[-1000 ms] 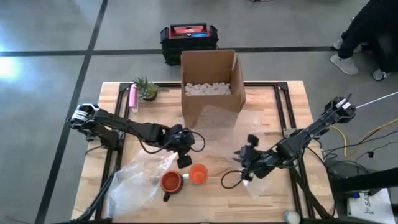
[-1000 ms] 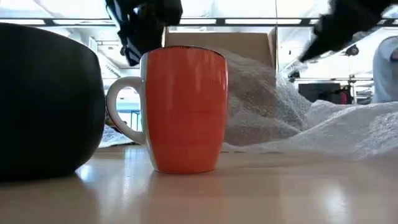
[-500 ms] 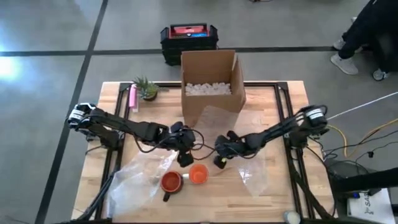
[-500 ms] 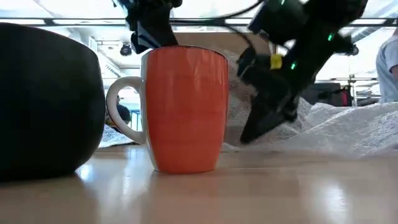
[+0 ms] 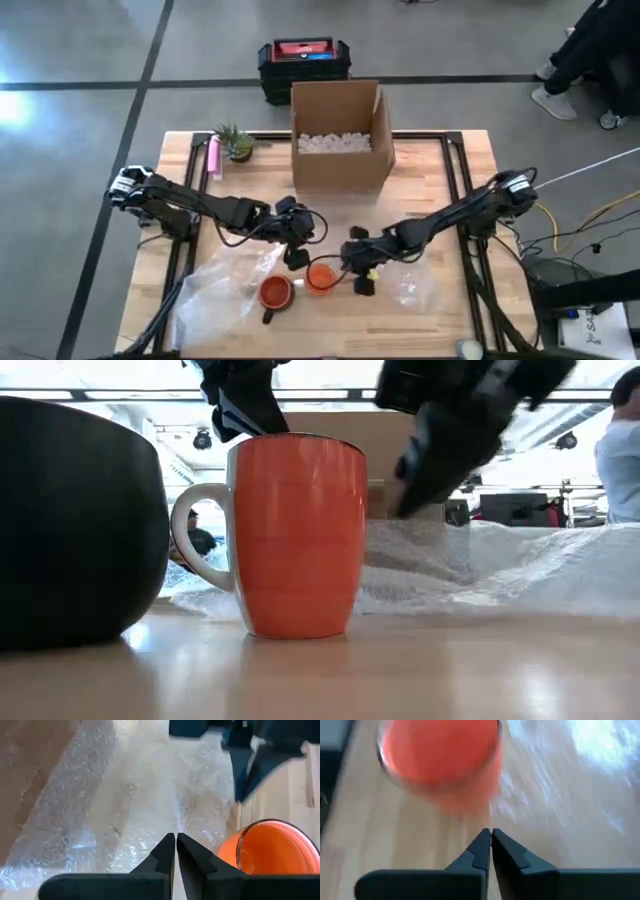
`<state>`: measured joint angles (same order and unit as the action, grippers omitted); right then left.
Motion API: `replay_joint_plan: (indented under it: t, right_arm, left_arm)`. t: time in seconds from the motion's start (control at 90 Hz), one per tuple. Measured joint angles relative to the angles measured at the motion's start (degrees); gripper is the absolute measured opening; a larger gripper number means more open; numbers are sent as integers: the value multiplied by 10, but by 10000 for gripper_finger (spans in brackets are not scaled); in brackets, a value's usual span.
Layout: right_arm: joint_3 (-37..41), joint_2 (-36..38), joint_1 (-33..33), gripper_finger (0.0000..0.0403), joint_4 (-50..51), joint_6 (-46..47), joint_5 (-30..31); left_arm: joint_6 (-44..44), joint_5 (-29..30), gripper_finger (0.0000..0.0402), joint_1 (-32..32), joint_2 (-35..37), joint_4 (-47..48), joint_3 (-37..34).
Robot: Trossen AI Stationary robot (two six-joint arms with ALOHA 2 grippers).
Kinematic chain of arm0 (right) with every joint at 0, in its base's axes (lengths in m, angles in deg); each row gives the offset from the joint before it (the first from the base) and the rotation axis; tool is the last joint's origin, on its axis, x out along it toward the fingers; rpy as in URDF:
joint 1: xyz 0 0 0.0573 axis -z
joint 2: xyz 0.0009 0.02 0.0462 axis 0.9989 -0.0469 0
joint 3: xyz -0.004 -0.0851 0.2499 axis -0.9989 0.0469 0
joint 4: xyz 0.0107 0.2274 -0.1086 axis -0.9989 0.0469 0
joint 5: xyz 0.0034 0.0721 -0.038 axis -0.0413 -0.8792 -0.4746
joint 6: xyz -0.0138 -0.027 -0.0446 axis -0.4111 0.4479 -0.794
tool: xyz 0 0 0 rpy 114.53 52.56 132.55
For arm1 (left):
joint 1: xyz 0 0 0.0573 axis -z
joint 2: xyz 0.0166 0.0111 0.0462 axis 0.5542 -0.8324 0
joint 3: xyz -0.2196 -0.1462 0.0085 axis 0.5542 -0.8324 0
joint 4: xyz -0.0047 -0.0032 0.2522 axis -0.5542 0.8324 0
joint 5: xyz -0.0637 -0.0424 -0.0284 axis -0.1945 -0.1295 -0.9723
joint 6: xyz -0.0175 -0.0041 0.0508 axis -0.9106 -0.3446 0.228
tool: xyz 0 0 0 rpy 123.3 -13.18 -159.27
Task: Wrap mug
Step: Prepare the right transparent bubble wrap
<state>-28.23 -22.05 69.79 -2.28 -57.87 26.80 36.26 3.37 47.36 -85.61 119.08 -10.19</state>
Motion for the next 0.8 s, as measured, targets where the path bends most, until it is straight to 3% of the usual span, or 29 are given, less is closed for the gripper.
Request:
replay_joint_plan:
  t: [0.111,0.2,0.289,0.378,0.433,0.556,0.656,0.8]
  right_arm:
    - [-8,59,-3,2,102,23,3]
    - [31,96,-17,2,146,58,6]
    - [84,134,-33,2,126,93,18]
    - [128,159,-33,2,54,116,94]
    - [150,153,-21,2,2,112,127]
    - [169,124,5,2,-58,89,128]
    - [172,75,17,2,-53,81,111]
    - [169,22,22,2,-37,70,42]
  left_arm:
    - [9,0,2,0,-16,-44,-13]
    - [11,-5,1,0,-40,-94,-37]
    - [27,-7,2,-1,-67,-133,-58]
    - [47,22,1,-7,-97,-157,-71]
    - [44,40,1,-15,-117,-151,-74]
    - [40,-8,3,-43,-136,-159,-64]
    - [35,-29,1,-56,-142,-157,-61]
    - [32,-31,2,-61,-141,-156,-61]
